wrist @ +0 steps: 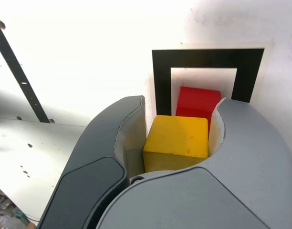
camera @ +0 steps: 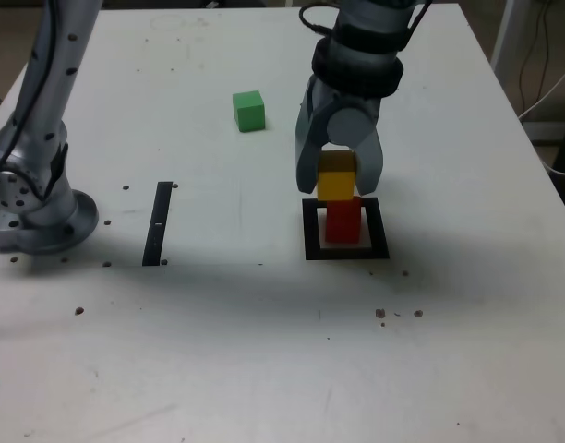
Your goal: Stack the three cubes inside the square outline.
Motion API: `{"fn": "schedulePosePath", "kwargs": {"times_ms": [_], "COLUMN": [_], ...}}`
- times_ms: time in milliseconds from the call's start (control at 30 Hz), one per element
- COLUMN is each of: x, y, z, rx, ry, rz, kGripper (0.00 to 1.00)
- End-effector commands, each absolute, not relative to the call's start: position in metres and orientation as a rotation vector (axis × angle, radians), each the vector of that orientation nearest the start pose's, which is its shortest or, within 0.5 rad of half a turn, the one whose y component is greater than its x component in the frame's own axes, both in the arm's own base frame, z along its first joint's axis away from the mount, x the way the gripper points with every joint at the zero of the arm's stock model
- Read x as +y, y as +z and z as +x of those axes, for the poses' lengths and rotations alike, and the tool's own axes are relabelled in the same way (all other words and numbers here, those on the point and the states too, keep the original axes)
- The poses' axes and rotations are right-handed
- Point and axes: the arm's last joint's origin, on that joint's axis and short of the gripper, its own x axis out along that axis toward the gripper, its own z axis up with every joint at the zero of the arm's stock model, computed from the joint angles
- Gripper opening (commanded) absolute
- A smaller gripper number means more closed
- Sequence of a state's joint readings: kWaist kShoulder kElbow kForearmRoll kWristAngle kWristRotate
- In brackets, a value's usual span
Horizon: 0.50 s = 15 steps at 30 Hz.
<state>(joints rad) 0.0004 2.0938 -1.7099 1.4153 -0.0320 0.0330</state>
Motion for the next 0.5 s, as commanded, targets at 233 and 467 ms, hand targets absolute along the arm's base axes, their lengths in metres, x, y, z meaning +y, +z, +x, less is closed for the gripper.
{"fn": "schedulePosePath", "kwargs": {"times_ms": [233, 467], "x": [-0.0078, -0.0079], "y": [0.2571, 0.2523], "z": [0.3703, 0.3746], "rx": [1.788, 1.783], "ry": [-0.065, -0.074], "rz": [0.008, 0.017], "kGripper": [0.32, 0.32]}}
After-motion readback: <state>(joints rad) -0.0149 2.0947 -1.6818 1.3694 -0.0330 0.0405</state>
